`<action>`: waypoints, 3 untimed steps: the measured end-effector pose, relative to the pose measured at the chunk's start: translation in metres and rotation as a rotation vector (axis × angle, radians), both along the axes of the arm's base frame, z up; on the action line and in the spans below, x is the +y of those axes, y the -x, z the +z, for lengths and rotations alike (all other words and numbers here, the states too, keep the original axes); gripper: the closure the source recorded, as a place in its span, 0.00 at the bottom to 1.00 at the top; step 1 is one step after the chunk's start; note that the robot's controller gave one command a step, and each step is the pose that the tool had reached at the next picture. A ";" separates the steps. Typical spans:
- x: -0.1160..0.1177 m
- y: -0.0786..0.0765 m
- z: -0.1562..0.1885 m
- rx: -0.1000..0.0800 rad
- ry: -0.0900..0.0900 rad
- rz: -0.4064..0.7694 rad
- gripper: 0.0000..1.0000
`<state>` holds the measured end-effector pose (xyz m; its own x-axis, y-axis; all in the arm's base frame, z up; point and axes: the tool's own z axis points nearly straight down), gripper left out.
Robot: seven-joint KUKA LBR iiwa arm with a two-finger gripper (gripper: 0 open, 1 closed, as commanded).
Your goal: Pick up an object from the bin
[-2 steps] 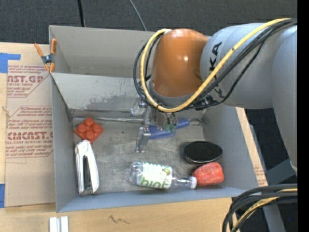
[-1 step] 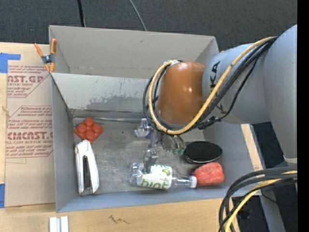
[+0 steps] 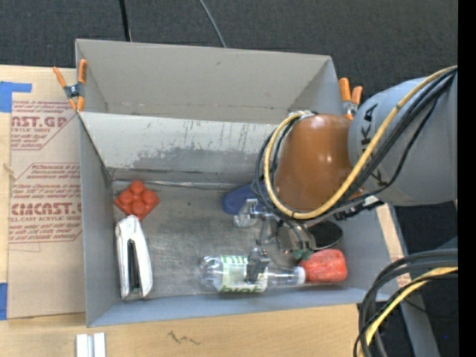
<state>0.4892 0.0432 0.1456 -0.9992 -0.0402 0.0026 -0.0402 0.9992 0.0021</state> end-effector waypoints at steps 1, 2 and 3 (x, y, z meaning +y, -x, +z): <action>-0.007 -0.005 -0.007 -0.003 0.001 0.010 0.00; 0.015 0.005 -0.074 -0.015 0.001 -0.113 0.00; 0.021 0.004 -0.072 -0.017 0.000 0.057 1.00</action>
Offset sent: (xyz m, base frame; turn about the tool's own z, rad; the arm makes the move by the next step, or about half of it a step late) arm -0.0087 0.0151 -0.0756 0.1108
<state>0.4855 0.0637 0.0737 -0.9952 -0.0968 -0.0142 -0.0968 0.9953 0.0005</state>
